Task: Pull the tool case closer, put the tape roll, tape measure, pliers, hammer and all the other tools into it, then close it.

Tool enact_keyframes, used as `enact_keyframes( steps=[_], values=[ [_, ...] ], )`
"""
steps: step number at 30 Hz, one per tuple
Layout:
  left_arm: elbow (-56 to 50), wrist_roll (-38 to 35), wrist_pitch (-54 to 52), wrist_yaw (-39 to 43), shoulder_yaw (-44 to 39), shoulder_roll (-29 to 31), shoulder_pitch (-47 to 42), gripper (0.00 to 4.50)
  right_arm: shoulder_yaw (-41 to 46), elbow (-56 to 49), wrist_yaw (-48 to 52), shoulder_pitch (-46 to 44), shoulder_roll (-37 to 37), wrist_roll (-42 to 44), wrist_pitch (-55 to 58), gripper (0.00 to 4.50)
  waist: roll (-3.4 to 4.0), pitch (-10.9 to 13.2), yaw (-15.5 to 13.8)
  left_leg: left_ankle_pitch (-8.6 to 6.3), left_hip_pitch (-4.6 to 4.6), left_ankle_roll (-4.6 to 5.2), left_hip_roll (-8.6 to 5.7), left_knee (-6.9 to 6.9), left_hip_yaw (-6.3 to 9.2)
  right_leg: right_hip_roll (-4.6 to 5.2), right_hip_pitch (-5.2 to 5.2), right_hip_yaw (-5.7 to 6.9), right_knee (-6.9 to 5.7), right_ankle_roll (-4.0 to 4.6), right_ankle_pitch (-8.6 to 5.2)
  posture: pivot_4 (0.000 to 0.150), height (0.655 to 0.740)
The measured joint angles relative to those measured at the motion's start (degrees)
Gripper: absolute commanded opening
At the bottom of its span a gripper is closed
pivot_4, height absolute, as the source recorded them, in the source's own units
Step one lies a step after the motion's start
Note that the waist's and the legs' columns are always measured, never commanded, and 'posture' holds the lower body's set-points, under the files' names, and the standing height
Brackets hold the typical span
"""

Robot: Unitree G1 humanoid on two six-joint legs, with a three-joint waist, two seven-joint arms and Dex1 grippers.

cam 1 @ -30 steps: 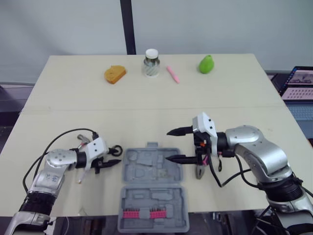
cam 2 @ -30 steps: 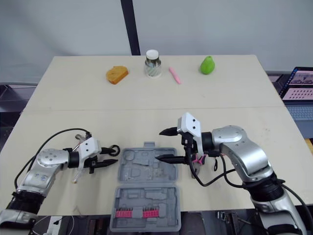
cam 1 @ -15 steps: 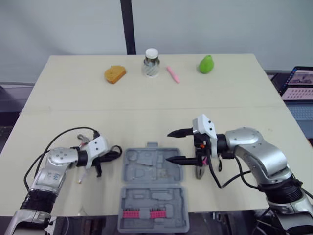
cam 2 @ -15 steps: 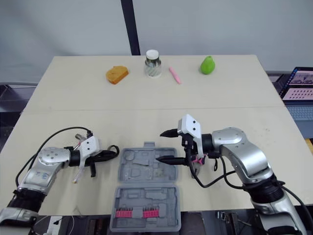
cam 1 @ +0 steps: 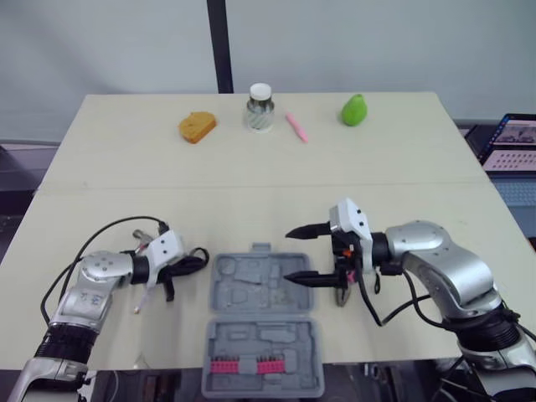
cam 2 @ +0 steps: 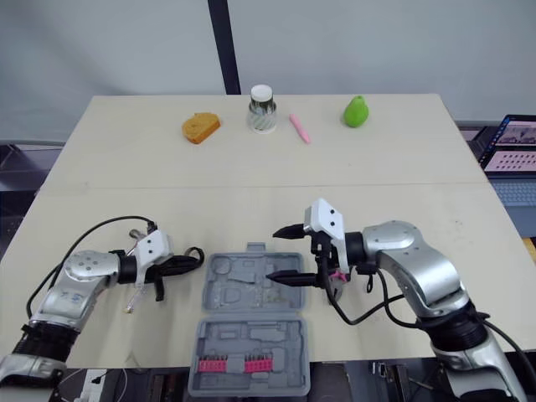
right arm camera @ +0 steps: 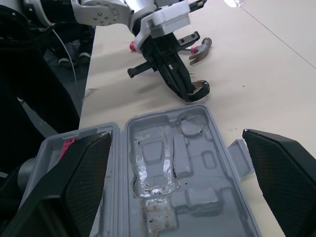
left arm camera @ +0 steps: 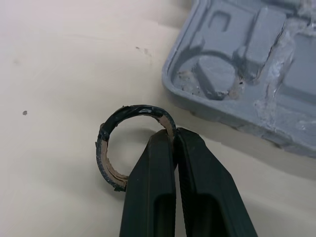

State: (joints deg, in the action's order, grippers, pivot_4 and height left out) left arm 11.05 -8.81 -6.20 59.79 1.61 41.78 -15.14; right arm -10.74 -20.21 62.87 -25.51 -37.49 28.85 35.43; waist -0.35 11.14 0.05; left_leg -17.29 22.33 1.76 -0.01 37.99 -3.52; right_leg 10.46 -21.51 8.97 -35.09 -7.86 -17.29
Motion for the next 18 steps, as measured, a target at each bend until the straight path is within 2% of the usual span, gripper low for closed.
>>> enact_keyframes(
  steps=[7, 18],
  values=[
    [-10.7, -8.7, -10.0, 3.2, -3.2, 1.8, -1.4, 0.05, 0.1, -1.9, 0.0, 0.9, -0.8, 1.0, 0.9, 4.50, 0.00, 0.0, -0.1, 0.00, 0.00, 0.00, 0.01, 0.00, 0.01, 0.01, 0.01, -0.01, 0.01, 0.00, 0.00, 0.150, 0.7400],
    [-12.2, -7.0, -13.1, 3.6, 4.5, -1.6, -2.9, 0.05, 2.5, -4.7, -1.2, 2.2, -3.9, 1.9, 2.5, 4.50, 0.00, 0.0, -0.1, 0.00, 0.00, 0.00, -0.09, 0.01, -0.02, -0.03, 0.02, -0.01, 0.03, 0.00, 0.00, 0.150, 0.7400]
  ],
)
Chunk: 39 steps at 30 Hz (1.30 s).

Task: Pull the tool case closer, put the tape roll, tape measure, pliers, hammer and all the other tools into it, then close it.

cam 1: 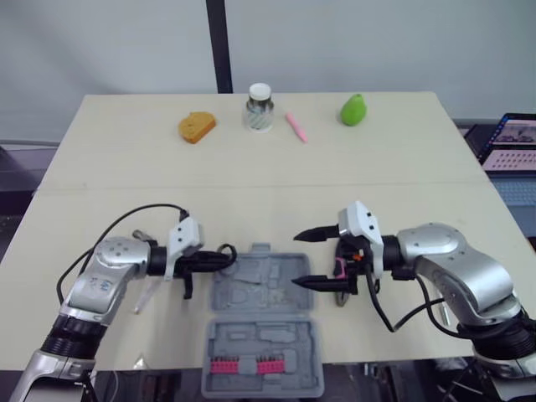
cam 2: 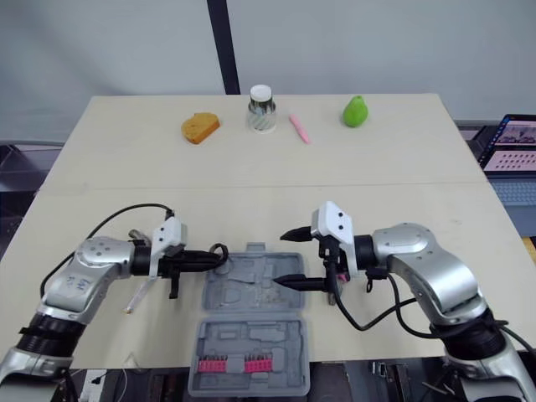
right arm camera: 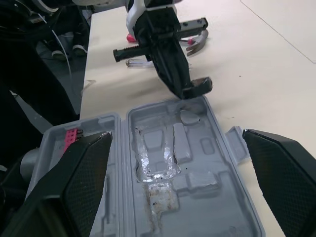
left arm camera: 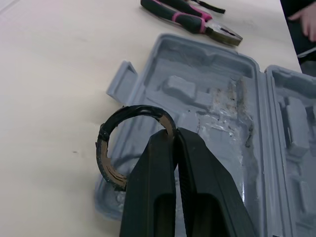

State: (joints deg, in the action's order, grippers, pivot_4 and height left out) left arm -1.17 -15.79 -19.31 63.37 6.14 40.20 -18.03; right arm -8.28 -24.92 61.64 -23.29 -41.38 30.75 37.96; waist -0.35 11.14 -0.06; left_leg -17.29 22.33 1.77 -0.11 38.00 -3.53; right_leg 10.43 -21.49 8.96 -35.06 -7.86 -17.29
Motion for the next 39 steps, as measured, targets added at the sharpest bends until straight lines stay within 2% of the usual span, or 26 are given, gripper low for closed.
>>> enact_keyframes(
  steps=[16, 39],
  values=[
    [4.3, 2.7, 0.7, 1.2, 2.6, 0.0, -1.2, 0.05, 0.2, -2.7, -3.6, 1.7, -0.6, 1.5, 2.0, 4.50, 0.00, 0.0, -0.1, 0.00, 0.01, 0.00, 0.02, 0.00, 0.01, 0.01, 0.00, -0.01, 0.01, 0.00, 0.00, 0.150, 0.7400],
    [6.6, 2.8, -0.7, 0.6, 3.1, -1.3, -1.3, 0.05, 0.2, -3.1, -4.4, 1.8, -0.6, 2.2, 2.0, 4.50, 0.00, 0.0, -0.1, 0.00, 0.01, 0.01, 0.02, 0.01, 0.01, 0.01, 0.00, 0.00, 0.00, 0.00, 0.00, 0.150, 0.7400]
  ],
)
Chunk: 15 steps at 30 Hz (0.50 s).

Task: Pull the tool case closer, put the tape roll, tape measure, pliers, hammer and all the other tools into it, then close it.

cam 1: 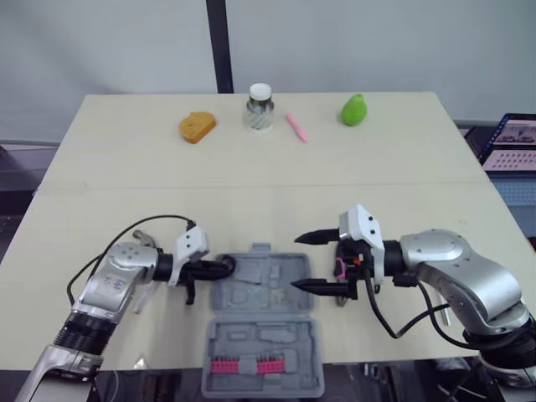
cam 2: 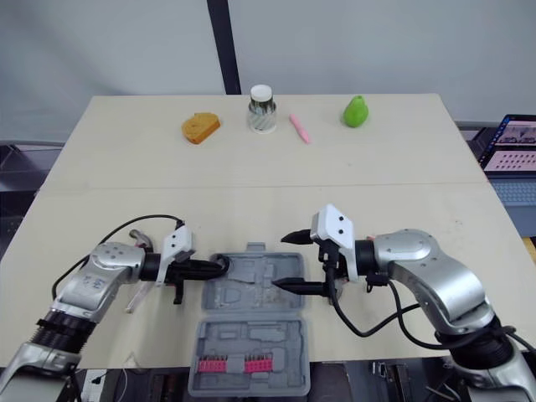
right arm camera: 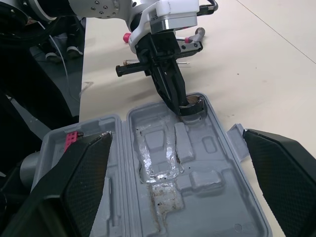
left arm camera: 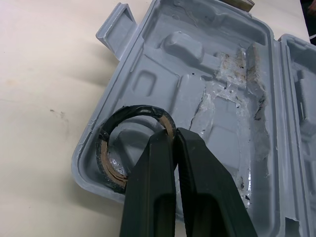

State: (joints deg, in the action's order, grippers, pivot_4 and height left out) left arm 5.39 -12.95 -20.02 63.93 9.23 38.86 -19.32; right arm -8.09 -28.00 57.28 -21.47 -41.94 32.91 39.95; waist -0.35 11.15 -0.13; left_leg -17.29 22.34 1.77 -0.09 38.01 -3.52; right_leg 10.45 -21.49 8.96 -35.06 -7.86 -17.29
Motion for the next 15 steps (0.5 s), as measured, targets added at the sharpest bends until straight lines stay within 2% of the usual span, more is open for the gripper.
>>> enact_keyframes(
  steps=[15],
  values=[
    [1.7, 0.0, 0.2, -0.1, 0.0, -0.5, -0.7, 0.05, 0.0, 0.0, -0.1, 0.0, 0.0, 0.0, 0.0, 4.50, 0.00, 0.0, 0.0, 0.00, 0.00, 0.00, -0.01, 0.00, 0.00, 0.00, 0.00, 0.00, -0.01, 0.00, 0.00, 0.150, 0.7400]
  ],
)
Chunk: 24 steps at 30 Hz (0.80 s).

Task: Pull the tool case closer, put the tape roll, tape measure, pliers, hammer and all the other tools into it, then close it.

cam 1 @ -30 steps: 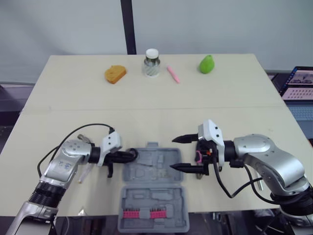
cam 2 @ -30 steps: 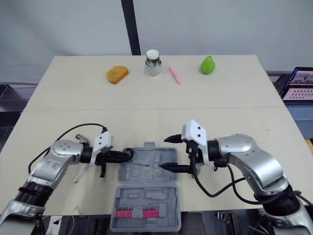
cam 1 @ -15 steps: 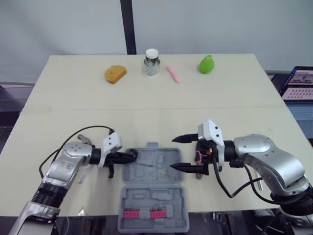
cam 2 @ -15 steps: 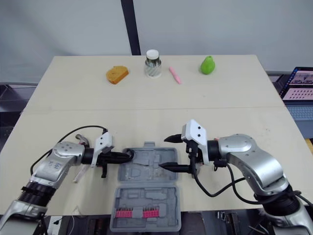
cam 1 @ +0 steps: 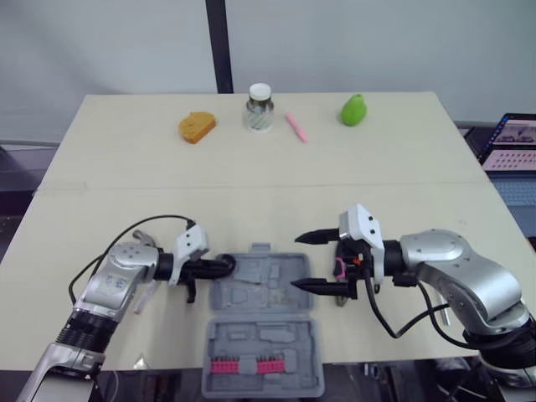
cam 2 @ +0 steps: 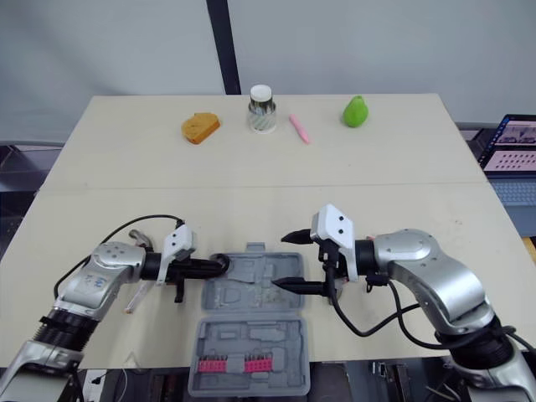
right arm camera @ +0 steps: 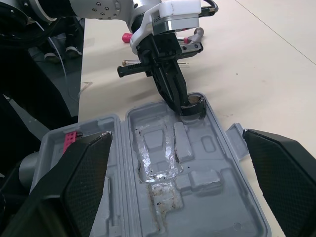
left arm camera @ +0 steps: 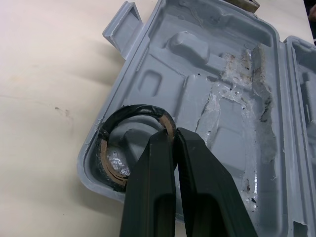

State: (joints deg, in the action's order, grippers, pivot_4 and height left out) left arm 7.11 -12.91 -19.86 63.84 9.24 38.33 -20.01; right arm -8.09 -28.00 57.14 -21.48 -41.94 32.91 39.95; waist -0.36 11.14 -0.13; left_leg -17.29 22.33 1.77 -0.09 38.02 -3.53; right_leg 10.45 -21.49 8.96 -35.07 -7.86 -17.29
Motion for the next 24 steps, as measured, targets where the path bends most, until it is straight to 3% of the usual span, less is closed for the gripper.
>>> enact_keyframes(
  steps=[15, 19, 24],
  values=[
    [-0.1, -0.1, -0.2, 0.0, 0.0, 0.0, 0.0, 0.05, 0.0, 0.0, -0.5, 0.0, 0.0, 0.0, 0.0, 4.50, 0.00, 0.0, 0.0, 0.00, 0.00, 0.00, 0.00, 0.00, 0.00, 0.00, 0.00, 0.00, 0.00, 0.00, 0.00, 0.150, 0.7400],
    [-0.5, -0.4, -0.7, 0.2, 0.0, 0.0, 0.0, 1.49, 0.0, 0.0, -0.5, 0.0, 0.0, 0.0, 0.0, 4.50, 0.00, 0.0, 0.0, 0.00, 0.00, 0.00, 0.00, 0.00, 0.00, 0.00, 0.00, 0.00, 0.00, 0.00, 0.00, 0.150, 0.7400],
    [-1.9, -0.4, -0.9, 0.1, 0.0, 0.0, 0.0, 1.49, 0.0, 0.0, -0.5, 0.0, 0.0, 0.0, 0.0, 4.50, 0.00, 0.0, 0.0, 0.00, 0.00, 0.00, 0.00, 0.01, 0.00, 0.00, 0.00, 0.00, 0.00, 0.00, 0.00, 0.150, 0.7400]
  ],
)
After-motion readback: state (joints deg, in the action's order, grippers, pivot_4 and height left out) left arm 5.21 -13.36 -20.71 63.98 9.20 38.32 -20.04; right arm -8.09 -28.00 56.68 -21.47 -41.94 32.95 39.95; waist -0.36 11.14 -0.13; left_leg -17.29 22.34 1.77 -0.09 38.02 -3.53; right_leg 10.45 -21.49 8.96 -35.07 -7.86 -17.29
